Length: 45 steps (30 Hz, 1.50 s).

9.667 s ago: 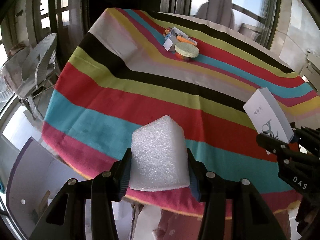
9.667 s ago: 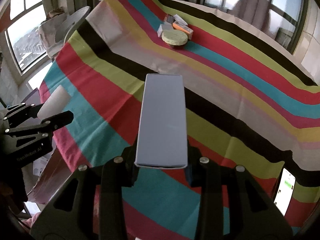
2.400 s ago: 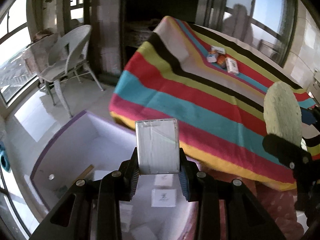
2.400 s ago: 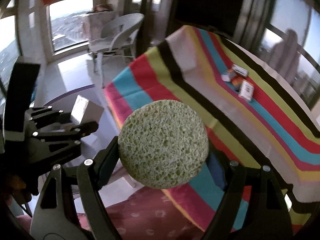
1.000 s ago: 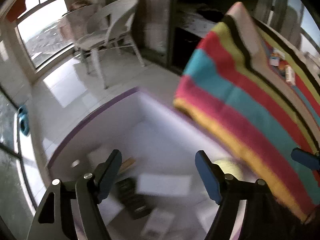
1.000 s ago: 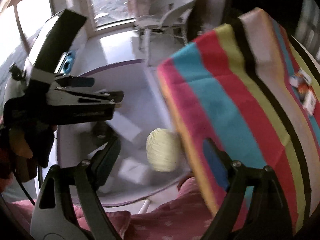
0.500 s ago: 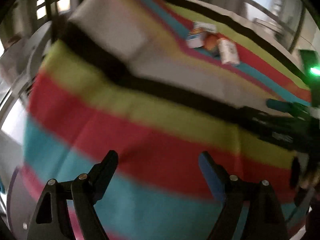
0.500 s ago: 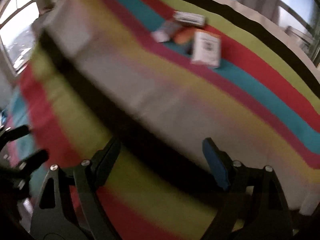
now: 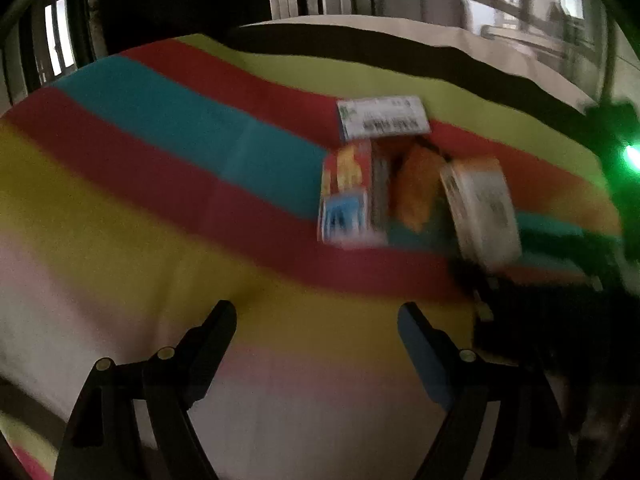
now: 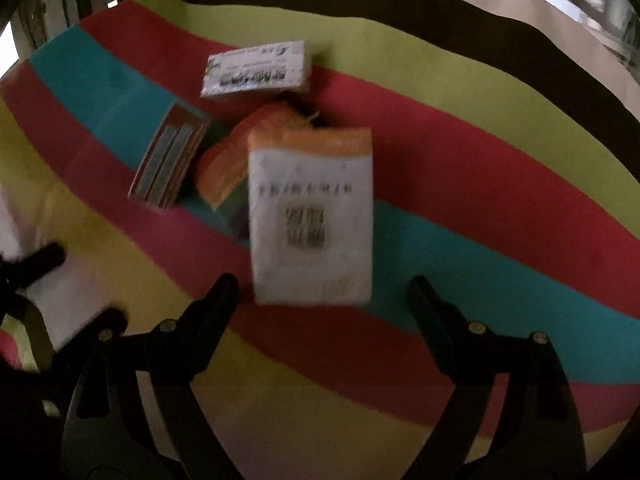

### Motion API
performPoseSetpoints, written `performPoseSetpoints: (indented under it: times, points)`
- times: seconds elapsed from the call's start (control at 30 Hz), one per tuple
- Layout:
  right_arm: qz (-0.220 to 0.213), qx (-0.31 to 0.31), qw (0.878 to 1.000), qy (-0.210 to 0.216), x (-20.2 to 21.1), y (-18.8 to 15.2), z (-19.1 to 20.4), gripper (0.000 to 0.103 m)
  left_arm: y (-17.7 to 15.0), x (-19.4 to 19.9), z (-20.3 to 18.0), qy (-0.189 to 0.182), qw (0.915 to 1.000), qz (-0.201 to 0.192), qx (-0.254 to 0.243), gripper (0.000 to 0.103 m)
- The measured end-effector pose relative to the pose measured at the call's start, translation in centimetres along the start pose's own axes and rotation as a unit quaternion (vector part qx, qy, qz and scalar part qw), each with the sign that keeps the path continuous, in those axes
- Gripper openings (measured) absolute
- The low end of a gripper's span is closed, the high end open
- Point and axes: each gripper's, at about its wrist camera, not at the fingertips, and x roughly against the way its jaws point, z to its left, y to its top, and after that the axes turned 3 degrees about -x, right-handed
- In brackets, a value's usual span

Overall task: Organize objects
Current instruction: 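Grasp the red-and-blue box with the left tool while the right grasps the white-orange packet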

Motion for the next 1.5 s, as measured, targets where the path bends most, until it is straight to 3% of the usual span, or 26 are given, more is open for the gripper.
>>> performPoseSetpoints:
  times: [0.17, 0.27, 0.67, 1.0, 1.07, 1.1, 1.13, 1.17, 1.33, 1.5]
  points:
    - [-0.020, -0.050, 0.998, 0.027, 0.5, 0.4, -2.1, 0.069, 1.9, -1.8, -0.2, -0.007, 0.9999, -0.006, 0.011, 0.084]
    - [-0.022, -0.059, 0.998, 0.018, 0.6, 0.5, -2.3, 0.058, 2.1, -2.5, -0.9, 0.004, 1.0000, -0.001, 0.001, 0.084]
    - [-0.012, -0.045, 0.999, -0.029, 0.2, 1.1, -0.5, 0.057, 3.2, -3.7, -1.5, 0.052, 0.9982, 0.027, -0.008, 0.084]
    - [-0.011, -0.043, 0.998, -0.041, 0.3, 1.4, 0.3, 0.057, 3.8, -3.4, -1.9, 0.074, 0.9969, 0.019, -0.021, 0.084]
    - [-0.011, -0.042, 0.998, -0.043, 0.3, 1.5, 0.5, 0.057, 4.0, -3.1, -2.0, 0.066, 0.9974, 0.009, -0.027, 0.081]
    - [-0.011, -0.042, 0.998, -0.044, 0.4, 1.5, 0.6, 0.057, 4.1, -3.0, -2.0, 0.059, 0.9978, 0.006, -0.030, 0.072]
    - [-0.011, -0.042, 0.998, -0.044, 0.4, 1.5, 0.7, 0.057, 4.1, -2.9, -2.1, 0.042, 0.9985, 0.002, -0.034, 0.052]
    - [-0.011, -0.042, 0.998, -0.044, 0.4, 1.5, 0.7, 0.057, 4.1, -2.8, -2.2, 0.033, 0.9988, 0.001, -0.037, 0.039]
    - [-0.011, -0.042, 0.998, -0.045, 0.7, 1.5, 1.3, 0.057, 3.7, -1.6, -1.7, 0.014, 0.9995, -0.014, -0.024, 0.038]
    - [-0.011, -0.041, 0.998, -0.044, 0.6, 1.6, 0.8, 0.057, 1.4, 0.3, -0.8, -0.002, 1.0000, -0.003, -0.001, 0.038]
